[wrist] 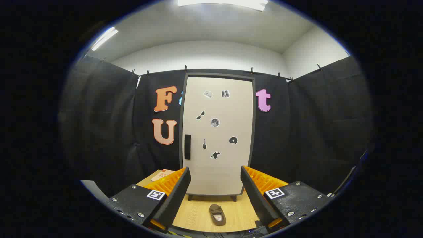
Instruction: Open the shoe cabinet door, grab the shoes and put them into the shoe cabinet, then close the shoe cabinet door.
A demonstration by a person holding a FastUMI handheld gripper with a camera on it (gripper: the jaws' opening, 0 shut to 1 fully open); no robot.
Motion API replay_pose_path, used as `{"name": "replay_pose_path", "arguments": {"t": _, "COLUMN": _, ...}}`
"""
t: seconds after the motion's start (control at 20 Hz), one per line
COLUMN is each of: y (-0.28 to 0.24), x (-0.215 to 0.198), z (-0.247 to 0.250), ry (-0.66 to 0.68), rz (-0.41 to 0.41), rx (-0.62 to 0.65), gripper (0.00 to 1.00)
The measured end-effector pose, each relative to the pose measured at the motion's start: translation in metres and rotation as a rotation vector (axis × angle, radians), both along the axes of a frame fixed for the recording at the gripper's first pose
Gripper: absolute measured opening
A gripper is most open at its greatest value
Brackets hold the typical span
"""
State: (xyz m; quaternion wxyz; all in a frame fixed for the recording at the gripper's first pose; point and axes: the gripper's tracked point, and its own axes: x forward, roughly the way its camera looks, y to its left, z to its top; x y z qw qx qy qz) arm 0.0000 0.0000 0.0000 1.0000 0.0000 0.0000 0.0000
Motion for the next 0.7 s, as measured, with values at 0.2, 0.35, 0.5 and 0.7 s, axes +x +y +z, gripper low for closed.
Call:
{"name": "replay_pose_path", "arguments": {"t": 0.2, "y": 0.006, "x": -0.001, "z": 0.001, "ry": -0.001, "rz": 0.024, "rx": 0.017, "gripper": 0.94}}
{"name": "replay_pose_path", "arguments": {"t": 0.35, "y": 0.011, "x": -0.002, "z": 0.007, "ry": -0.013, "rz": 0.036, "rx": 0.017, "gripper": 0.94}}
{"name": "replay_pose_path", "arguments": {"t": 0.5, "y": 0.018, "x": -0.002, "z": 0.008, "ry": -0.011, "rz": 0.054, "rx": 0.015, "gripper": 0.94}}
{"name": "replay_pose_path", "arguments": {"t": 0.7, "y": 0.028, "x": 0.0, "z": 0.006, "ry": -0.005, "rz": 0.072, "rx": 0.027, "gripper": 0.94}}
